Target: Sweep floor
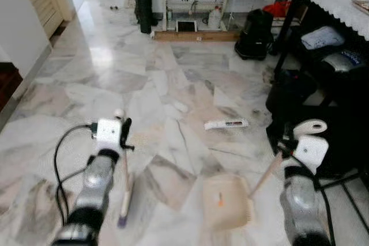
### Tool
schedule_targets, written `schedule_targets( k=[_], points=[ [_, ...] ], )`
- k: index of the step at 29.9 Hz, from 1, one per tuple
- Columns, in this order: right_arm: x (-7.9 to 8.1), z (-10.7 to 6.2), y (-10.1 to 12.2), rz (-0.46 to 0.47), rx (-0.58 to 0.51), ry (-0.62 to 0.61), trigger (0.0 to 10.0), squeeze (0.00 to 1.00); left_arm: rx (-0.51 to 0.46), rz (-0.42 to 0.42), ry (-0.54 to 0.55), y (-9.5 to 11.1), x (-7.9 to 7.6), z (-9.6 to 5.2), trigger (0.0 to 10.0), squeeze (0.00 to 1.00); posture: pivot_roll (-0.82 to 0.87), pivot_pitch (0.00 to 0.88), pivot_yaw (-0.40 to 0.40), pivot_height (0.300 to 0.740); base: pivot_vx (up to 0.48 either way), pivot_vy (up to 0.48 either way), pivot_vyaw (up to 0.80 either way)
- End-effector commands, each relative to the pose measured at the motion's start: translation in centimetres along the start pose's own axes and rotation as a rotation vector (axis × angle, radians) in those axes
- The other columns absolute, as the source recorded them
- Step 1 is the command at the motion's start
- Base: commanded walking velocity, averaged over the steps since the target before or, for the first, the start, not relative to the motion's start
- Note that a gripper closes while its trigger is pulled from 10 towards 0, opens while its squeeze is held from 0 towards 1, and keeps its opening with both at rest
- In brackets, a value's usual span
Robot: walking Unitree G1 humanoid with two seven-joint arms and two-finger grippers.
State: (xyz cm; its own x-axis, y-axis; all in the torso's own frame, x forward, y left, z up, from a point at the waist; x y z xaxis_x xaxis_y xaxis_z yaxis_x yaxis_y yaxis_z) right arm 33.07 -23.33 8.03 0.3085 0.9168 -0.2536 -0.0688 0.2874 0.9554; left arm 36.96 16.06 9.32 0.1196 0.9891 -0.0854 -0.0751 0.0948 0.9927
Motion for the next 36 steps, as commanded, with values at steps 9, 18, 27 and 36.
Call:
schedule_targets(
  k=[9,18,27,36],
  points=[
    [0.67,0.95,1.38,-0.020,-0.042,0.010,10.0,0.00,-0.082,0.008,0.032,2.11,1.05,0.58,10.0,0.00,0.05,0.000,-0.042,0.740,0.328,0.000,0.18],
    [0.71,0.67,1.01,0.002,-0.025,0.002,10.0,0.00,-0.080,0.004,0.018,2.09,0.61,0.77,10.0,0.00,0.05,0.000,-0.034,0.740,0.332,0.000,0.25],
    [1.02,0.94,1.17,0.021,-0.021,0.005,10.0,0.00,-0.087,-0.004,0.026,2.45,0.89,1.02,10.0,0.00,0.06,0.000,-0.036,0.740,0.332,0.000,0.00],
    [1.00,0.83,1.24,0.039,-0.023,-0.006,10.0,0.00,-0.070,-0.004,0.016,2.05,0.71,0.94,10.0,0.00,0.04,0.000,-0.029,0.740,0.333,0.000,0.00]
  ],
)
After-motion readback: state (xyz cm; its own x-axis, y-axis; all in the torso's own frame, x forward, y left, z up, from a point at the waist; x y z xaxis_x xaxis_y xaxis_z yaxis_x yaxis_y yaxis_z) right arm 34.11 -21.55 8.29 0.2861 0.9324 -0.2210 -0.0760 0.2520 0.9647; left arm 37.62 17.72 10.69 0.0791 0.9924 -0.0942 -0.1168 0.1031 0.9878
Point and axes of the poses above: a point about 5 cm out from each wrist's last joint towards the gripper, its own z axis pointing out of the wrist towards the gripper, its own y axis along the axis of the wrist's last joint, x = y × z, the point moved 4 cm from there along z, pointing out of the wrist towards the gripper, and after that the axes turned 12 degrees about -z, right-handed, at the moved point
